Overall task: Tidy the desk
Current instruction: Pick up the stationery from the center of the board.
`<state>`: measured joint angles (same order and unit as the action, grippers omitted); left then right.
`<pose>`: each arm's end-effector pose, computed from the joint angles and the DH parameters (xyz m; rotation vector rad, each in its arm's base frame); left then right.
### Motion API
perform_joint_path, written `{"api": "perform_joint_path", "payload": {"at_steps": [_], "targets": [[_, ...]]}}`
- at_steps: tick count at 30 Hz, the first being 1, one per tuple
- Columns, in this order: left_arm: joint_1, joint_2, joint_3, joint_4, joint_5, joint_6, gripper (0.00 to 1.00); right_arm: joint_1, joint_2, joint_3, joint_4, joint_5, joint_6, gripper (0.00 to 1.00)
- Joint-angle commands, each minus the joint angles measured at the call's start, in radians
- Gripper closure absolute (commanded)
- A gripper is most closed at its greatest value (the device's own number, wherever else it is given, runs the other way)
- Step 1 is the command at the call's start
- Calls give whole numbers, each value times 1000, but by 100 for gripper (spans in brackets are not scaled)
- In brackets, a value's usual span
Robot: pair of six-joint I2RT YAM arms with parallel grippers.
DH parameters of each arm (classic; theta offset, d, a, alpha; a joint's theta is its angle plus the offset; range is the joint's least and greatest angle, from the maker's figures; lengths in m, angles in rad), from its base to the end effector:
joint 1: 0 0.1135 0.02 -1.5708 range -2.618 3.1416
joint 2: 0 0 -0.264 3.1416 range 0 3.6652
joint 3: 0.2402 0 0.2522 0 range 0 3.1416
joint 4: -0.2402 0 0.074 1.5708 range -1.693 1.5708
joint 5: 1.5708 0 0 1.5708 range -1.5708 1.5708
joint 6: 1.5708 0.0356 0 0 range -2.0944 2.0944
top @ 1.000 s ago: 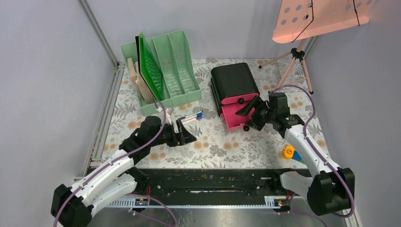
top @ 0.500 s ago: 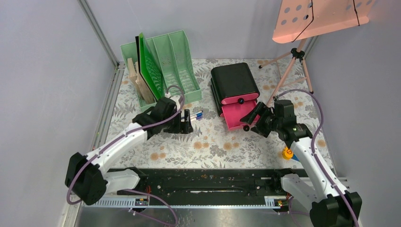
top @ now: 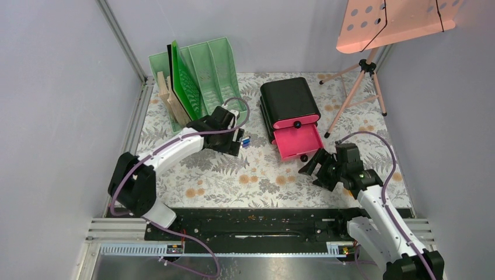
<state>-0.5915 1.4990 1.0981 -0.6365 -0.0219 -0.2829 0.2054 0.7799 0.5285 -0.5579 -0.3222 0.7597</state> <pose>0.2542 -0.1698 0.2421 0.3973 2.6054 -0.2787 0.1532 0.0434 0.2183 0.5250 2.4368 0.8201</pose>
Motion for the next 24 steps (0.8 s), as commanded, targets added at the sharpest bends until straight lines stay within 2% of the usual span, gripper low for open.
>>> {"api": "perform_joint_path", "payload": {"at_steps": [1,11,24], "targets": [[5,98,90,9,-23,71,22,-4,-53,-46,-23,13,8,15],[5,323,238,-26,-7,112,35,-5,-83,-113,-16,-7,40,15],[4,473,312,-75,-14,150,38,-4,-50,-116,20,-30,48,16]]}}
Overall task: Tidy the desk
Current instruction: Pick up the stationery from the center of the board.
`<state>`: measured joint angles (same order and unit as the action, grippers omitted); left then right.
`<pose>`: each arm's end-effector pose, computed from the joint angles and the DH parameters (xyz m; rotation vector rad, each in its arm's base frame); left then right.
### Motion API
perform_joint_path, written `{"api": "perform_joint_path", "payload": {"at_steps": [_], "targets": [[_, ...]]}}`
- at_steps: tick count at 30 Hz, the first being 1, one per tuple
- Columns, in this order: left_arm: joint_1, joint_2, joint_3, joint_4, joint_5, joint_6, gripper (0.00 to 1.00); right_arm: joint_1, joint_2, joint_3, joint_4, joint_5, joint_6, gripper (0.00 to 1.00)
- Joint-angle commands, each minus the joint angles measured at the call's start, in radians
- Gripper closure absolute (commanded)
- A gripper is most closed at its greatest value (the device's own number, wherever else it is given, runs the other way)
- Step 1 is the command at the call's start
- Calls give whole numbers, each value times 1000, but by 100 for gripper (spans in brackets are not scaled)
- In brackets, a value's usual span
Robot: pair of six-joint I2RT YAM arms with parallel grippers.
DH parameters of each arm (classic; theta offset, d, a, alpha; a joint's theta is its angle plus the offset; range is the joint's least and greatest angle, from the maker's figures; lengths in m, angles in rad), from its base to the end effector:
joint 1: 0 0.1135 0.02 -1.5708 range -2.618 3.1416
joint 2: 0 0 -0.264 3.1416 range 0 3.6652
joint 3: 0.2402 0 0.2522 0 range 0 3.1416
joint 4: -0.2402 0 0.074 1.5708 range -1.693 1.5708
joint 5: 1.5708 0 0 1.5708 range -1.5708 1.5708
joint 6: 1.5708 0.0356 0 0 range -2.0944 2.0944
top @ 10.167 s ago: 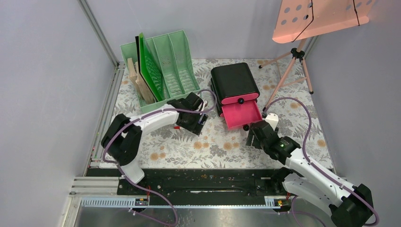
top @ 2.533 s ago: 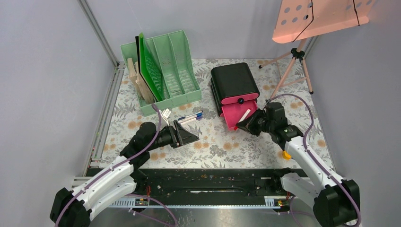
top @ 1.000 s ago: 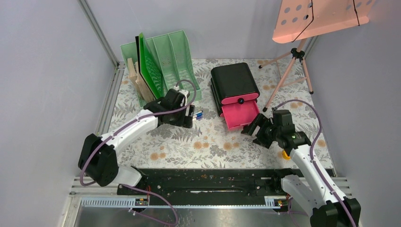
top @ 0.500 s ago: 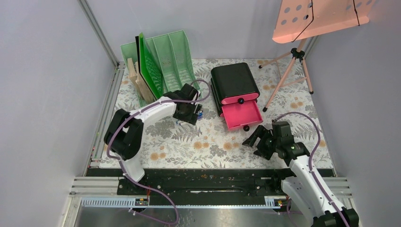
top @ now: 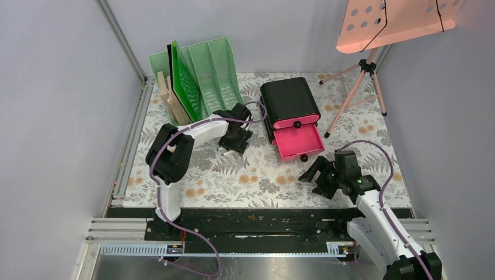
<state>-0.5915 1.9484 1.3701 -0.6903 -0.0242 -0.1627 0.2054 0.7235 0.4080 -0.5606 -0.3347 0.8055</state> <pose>0.3225 -0.2156 0.1706 0.6011 2.7849 -0.1277 0.1371 0.0405 0.1866 0.6088 2.4988 0.8294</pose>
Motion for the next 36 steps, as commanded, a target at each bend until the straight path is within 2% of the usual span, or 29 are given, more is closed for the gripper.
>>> {"api": "perform_joint_path", "payload": {"at_steps": [1,5,13,18,23,30,36], "targets": [[5,30,42,-25,-12,33,38,-4,7,4,23,-17,2,16],[5,41,39,-39,3,37,48,-4,7,4,24,-18,1,16],[0,-18,-31,-25,19,30,79,-4,6,8,24,-21,1,16],[-13,-99,-119,18,84,17,89,-4,-1,9,23,-27,5,16],[-23,-231,-244,88,167,-35,93,-4,-19,15,13,-36,7,16],[-31,-450,-374,150,295,-138,93,-4,-40,30,-1,-52,3,15],[-31,-625,-517,248,439,-277,92,-4,-65,43,-4,-78,-8,9]]}}
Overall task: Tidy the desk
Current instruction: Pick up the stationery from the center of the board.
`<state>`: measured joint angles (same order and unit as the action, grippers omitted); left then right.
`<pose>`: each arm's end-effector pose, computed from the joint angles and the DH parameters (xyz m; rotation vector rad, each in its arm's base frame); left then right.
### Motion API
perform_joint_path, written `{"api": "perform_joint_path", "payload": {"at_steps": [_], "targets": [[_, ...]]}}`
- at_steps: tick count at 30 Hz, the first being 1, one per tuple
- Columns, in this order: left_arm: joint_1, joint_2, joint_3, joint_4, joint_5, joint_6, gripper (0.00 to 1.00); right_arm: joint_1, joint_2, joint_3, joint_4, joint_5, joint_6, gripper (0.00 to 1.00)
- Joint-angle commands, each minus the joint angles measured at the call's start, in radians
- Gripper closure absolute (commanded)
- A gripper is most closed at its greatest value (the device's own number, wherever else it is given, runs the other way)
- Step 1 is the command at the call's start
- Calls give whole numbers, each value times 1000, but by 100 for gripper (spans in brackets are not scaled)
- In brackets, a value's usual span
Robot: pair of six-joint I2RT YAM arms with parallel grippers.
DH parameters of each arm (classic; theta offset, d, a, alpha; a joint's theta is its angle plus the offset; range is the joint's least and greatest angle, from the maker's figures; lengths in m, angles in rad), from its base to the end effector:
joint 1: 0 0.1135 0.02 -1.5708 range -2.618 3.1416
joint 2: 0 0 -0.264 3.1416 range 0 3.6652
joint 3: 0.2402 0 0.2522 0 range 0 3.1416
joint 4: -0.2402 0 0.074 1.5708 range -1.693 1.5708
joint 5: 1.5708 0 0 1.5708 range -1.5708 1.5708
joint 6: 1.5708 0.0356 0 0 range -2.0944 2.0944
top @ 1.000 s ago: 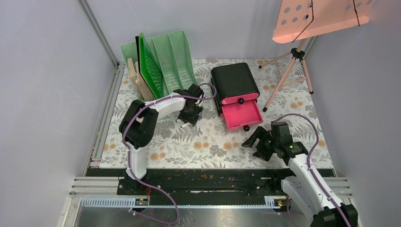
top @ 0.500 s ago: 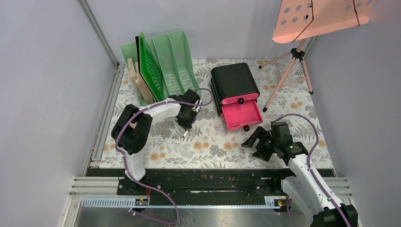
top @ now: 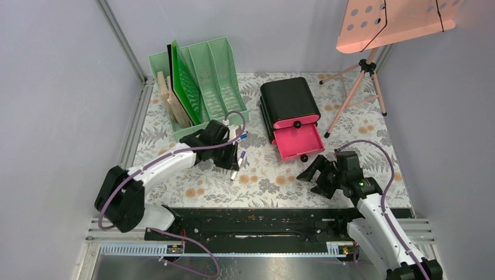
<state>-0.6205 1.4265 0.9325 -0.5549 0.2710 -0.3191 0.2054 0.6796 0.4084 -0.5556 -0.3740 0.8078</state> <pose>0.2224 -0.1706 0.2175 0.5066 2.6759 -0.6599 0.1337 0.0411 0.1928 0.5701 2.4624 0.8942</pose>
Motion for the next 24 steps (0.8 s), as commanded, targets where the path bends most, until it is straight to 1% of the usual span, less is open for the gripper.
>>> {"api": "perform_joint_path", "payload": {"at_steps": [1,3,6,8,12,18,24], "targets": [[-2,-136,-111,139,167,-149,92,-4,-24,45,-13,-39,-9,8],[-2,-203,-186,211,212,-224,92,-4,-35,46,-13,-49,-9,7],[-5,-304,-327,365,298,-356,90,-4,-64,47,-14,-67,-10,5],[-10,-363,-395,448,326,-431,89,-4,-81,42,-13,-78,-5,5],[-33,-433,-498,581,358,-523,88,-4,-102,21,-5,-108,8,5],[-105,-435,-555,719,348,-614,88,-4,-130,-4,37,-168,23,6],[-218,-318,-502,817,318,-652,88,-4,-115,-24,112,-248,44,7]]}}
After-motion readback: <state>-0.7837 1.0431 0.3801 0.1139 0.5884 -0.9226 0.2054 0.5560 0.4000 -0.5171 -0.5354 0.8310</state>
